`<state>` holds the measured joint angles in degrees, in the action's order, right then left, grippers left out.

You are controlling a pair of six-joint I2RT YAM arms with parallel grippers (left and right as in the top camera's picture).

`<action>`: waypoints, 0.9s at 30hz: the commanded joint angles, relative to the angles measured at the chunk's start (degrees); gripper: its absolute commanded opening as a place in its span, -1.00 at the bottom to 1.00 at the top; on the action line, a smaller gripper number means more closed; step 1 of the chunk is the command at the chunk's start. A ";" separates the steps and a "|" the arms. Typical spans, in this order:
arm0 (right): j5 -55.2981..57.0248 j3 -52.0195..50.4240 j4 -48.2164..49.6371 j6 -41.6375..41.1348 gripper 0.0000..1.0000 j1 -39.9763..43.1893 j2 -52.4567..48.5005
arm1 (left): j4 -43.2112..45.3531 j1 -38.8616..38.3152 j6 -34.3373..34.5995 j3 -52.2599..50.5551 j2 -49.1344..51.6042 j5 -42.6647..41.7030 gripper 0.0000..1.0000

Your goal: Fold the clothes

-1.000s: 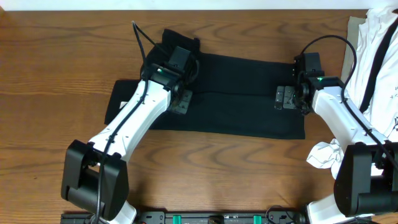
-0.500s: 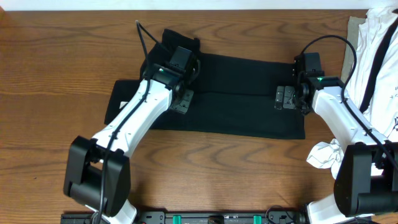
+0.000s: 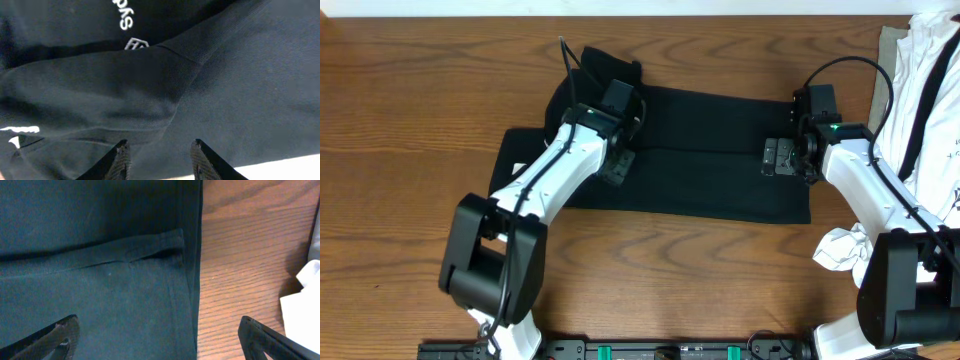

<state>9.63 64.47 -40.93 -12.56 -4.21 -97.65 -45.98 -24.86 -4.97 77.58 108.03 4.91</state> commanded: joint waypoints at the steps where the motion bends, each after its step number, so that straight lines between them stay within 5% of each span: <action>1: -0.04 0.55 -0.02 -0.07 0.98 0.17 0.39 | 0.46 0.04 -0.83 -0.57 2.12 0.31 -0.17; 27: -0.04 0.55 -0.02 -0.07 0.99 0.13 0.39 | 2.82 0.09 -0.83 -0.57 5.99 5.01 -0.15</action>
<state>9.63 64.47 -40.93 -12.56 -4.21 -97.65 -43.05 -24.86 -4.97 77.45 113.97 7.99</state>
